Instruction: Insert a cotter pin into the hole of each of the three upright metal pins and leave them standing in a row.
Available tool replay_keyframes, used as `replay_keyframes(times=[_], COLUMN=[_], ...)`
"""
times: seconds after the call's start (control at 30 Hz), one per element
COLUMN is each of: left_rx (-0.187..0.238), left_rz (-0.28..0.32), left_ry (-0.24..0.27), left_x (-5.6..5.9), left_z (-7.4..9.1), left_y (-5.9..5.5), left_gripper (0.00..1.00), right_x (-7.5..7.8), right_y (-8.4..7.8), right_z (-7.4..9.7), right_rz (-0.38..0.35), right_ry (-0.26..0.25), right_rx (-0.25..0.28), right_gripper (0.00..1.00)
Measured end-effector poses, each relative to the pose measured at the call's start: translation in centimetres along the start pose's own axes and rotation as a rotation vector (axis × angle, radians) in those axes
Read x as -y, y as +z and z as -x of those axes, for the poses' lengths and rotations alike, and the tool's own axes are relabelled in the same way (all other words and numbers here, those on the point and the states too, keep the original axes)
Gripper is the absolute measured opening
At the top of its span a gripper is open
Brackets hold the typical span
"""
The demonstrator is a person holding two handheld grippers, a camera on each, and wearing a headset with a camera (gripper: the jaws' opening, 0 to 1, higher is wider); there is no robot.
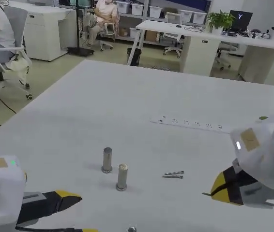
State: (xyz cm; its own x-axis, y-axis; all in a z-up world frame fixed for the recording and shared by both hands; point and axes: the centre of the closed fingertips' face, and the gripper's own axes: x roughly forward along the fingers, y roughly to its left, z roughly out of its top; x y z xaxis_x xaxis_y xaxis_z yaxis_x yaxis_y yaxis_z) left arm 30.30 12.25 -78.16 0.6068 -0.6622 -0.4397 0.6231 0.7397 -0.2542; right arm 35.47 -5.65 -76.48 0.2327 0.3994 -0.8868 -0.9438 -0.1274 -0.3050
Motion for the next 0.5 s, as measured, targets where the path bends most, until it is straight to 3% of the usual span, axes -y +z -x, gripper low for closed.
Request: replay_keyframes(times=[0.13, 0.27, 0.33, 0.4, 0.5], left_rx=[0.027, 0.044, 0.065, 0.116, 0.146], left_rz=[0.049, 0.060, 0.068, 0.101, 0.134], left_ry=[-0.013, -0.018, -0.022, -0.032, -0.045], left_x=[-0.2, -0.3, -0.4, -0.3, -0.3], left_z=[-0.1, 0.0, 0.0, 0.0, 0.0], left_y=[0.8, 1.8, 2.5, 3.7, 4.6], left_gripper=[0.51, 0.48, 0.44, 0.41, 0.41], right_x=[0.0, -0.2, -0.1, -0.2, -0.2], right_y=[0.8, 1.7, 2.2, 2.7, 3.5], right_z=[0.5, 0.8, 0.9, 1.0, 1.0], right_rz=[-0.026, -0.048, -0.056, -0.053, -0.050], right_ry=[-0.050, -0.089, -0.112, -0.131, -0.158], right_rx=[0.046, 0.087, 0.112, 0.131, 0.152], right_gripper=[0.02, 0.02, 0.02, 0.02, 0.02])
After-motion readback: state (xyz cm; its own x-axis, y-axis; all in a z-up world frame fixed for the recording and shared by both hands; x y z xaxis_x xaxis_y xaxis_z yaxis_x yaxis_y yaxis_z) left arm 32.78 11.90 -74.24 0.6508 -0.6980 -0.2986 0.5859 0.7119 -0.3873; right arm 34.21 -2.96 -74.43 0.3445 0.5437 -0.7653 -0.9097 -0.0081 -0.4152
